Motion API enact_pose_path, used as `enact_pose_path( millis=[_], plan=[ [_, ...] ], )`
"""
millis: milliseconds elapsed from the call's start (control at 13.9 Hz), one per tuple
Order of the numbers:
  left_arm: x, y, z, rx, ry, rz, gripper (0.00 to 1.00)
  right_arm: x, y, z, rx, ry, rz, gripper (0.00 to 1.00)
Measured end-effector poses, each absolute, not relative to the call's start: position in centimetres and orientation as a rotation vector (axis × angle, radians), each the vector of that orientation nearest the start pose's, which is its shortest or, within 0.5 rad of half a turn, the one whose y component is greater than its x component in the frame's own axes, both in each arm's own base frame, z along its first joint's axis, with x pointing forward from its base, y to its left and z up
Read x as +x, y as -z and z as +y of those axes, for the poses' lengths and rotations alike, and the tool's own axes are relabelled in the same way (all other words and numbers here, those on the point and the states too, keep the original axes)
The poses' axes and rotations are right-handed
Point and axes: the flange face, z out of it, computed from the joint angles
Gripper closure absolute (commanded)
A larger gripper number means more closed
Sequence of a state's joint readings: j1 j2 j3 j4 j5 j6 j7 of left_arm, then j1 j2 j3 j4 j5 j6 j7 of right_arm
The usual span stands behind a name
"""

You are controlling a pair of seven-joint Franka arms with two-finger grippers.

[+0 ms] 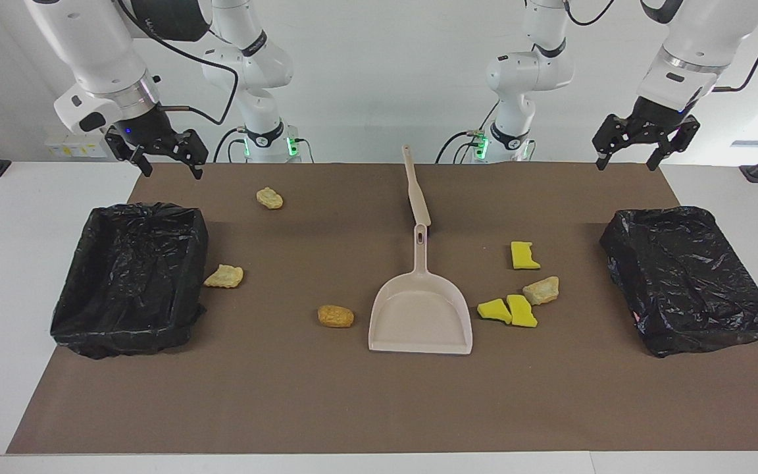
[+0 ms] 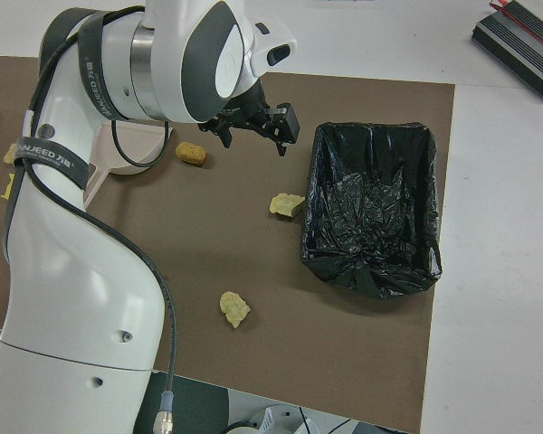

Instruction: Sweep and dump trash in bin

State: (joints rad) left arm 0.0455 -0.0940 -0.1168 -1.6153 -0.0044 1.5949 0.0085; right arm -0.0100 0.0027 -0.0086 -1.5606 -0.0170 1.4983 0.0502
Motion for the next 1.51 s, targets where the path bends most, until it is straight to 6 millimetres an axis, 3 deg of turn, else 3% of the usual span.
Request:
enact_pose_path(
  millis=[793,1081,1297,1513],
  plan=[
    [52.6,-65.1,-3.7,-3.134,0.098,0.113,0.00,54.7,-62.1,-1.1,-3.156,-0.109,0.108,0.00],
    [52.5,-64.2,-4.5,-3.137,0.066,0.134,0.00,54.7,-62.1,-1.1,-3.156,-0.109,0.106,0.00],
    [51.2,-62.4,-6.5,-3.146,0.002,0.187,0.00,54.7,-62.1,-1.1,-3.156,-0.109,0.106,0.00],
    [49.0,-60.2,-10.2,-3.136,-0.076,0.271,0.00,54.7,-62.1,-1.1,-3.156,-0.109,0.106,0.00]
  ],
)
